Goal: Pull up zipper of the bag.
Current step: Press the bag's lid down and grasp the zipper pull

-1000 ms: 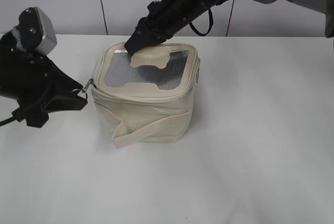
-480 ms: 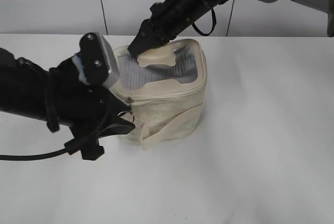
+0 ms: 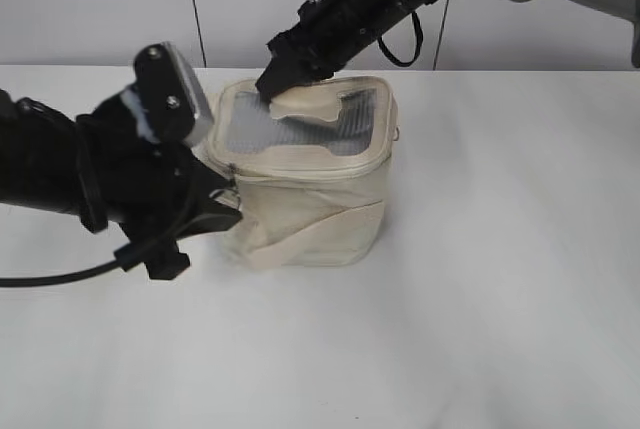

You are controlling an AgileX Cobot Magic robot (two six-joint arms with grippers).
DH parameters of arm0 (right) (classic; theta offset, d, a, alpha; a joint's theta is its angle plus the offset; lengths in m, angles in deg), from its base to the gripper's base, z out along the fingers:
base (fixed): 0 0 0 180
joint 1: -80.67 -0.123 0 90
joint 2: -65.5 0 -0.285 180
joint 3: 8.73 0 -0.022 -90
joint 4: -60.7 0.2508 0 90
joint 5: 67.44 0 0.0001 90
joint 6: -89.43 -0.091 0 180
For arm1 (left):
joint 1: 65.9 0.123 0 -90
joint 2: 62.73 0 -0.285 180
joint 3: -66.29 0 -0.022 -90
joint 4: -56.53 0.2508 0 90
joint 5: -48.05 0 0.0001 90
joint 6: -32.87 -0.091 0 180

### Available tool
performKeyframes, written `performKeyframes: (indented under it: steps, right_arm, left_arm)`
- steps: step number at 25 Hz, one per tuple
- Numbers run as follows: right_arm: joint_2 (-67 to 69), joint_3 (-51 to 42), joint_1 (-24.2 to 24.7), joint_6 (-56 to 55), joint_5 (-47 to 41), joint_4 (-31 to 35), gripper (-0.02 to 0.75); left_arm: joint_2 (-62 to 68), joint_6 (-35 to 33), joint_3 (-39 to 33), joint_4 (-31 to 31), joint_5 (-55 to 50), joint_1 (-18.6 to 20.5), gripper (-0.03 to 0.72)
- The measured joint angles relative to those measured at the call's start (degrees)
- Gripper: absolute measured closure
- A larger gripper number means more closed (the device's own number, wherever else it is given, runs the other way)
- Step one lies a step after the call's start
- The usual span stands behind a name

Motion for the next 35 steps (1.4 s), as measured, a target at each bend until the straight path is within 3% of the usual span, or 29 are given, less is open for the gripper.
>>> performKeyframes:
  steps: [6,9,16,17,19,21,26,30,32,35]
  right_arm:
    - [0.0,0.0,0.4,-3.7,2.3,-0.4,0.696]
    - [0.0,0.0,0.4,-3.8,2.2,-0.5,0.697]
    - [0.0,0.0,0.2,-3.8,1.7,-0.2,0.697]
    - [0.0,0.0,0.2,-3.8,1.7,-0.2,0.697]
    - [0.0,0.0,0.1,-3.8,1.8,-0.2,0.697]
    - [0.0,0.0,0.1,-3.8,1.9,0.0,0.697]
    - [0.0,0.0,0.2,-3.8,1.9,0.3,0.697]
    - [0.0,0.0,0.2,-3.7,1.9,0.3,0.697]
    - [0.0,0.0,0.2,-3.7,1.8,0.3,0.697]
    - [0.0,0.0,0.2,-3.6,1.7,0.3,0.697]
  left_arm:
    - [-2.5,0.1,0.0,0.8,-5.9,12.4,0.423]
    - [-2.8,2.5,0.0,1.7,-8.8,14.6,0.424]
    - [-3.9,7.1,0.1,2.7,-14.4,14.8,0.447]
    - [-3.9,7.2,0.1,2.7,-15.8,14.8,0.474]
    - [-4.1,7.3,0.1,3.0,-19.7,14.3,0.622]
    - [-4.3,7.3,0.1,3.0,-21.0,13.0,0.685]
    - [-4.4,7.4,0.1,3.0,-19.2,9.4,0.697]
    - [-4.4,8.3,0.1,2.0,-11.8,8.6,0.696]
    - [-4.4,9.3,0.1,1.7,-7.2,8.7,0.645]
    - [-4.4,11.1,0.1,0.8,-4.5,8.7,0.381]
